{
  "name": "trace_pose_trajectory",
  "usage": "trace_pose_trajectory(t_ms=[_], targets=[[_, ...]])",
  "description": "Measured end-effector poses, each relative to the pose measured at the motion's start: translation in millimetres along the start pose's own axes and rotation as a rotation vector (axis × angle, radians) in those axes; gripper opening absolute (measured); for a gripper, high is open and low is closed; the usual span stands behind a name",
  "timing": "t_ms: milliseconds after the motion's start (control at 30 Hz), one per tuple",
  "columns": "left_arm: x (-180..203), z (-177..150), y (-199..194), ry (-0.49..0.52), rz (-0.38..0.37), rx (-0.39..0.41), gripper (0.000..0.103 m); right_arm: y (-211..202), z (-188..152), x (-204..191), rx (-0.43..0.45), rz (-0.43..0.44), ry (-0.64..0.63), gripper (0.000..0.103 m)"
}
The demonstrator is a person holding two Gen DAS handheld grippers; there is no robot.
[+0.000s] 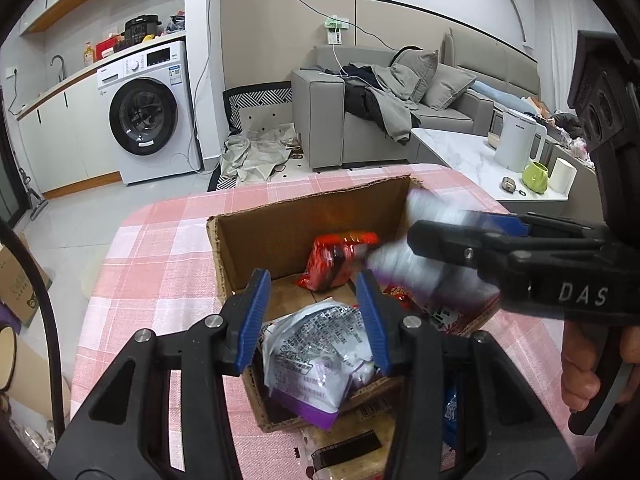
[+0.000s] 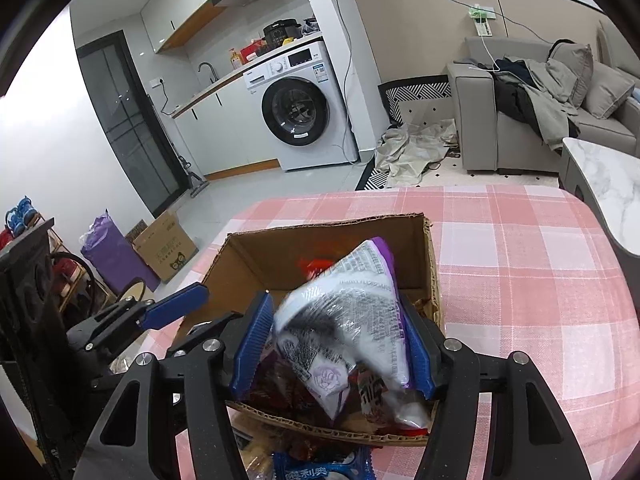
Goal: Organize snacks
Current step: 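Open the right tool to drop the white-purple chip bag into the box, then move both open tools back down to the remaining snacks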
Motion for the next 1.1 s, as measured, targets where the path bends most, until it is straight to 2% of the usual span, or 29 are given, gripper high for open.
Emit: trace_pose_trajectory(t_ms=[100,167,233,333,500,600,900,1100], targets=[[0,1,-6,-0.008,-0.011,0.002,0.045,-9,1,-2,0.023,0.000,-0.010,0.074],[0,0,-12,-0.016,-0.011,0.002,0.058,-17,0,-2,0.041,-0.007,-0.018,0.080],[-5,-3,-23,-0.037,-0.001,0.021,0.082,-24,-3,-2,0.039,0.003,-0.024,0.093],[-6,-11,-39,-0.054,0.001,0.035,0.084,-35,-9,-5,0.038,0.010,-0.046,0.102],[-7,-29,-59,-0.049,0.013,0.033,0.087,-54,-24,-8,0.047,0.003,-0.073,0.102],[-4,-43,-73,-0.060,0.016,0.039,0.102,-64,-34,-9,0.053,0.007,-0.074,0.103],[4,-68,-104,-0.056,0.014,0.048,0.102,-92,-64,-10,0.073,-0.042,-0.127,0.103],[4,-81,-112,-0.077,0.003,0.016,0.102,-95,-78,-11,0.054,-0.051,-0.145,0.103]])
Point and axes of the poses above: each gripper's, at about its wrist camera, not at the fingertips, and y roughly the way its jaws point, x to its right, z to its top, the point moved 1 cm from there along y, roughly the way its jaws point, and after that the axes turned 1 degree about x, right-handed, at the moved point
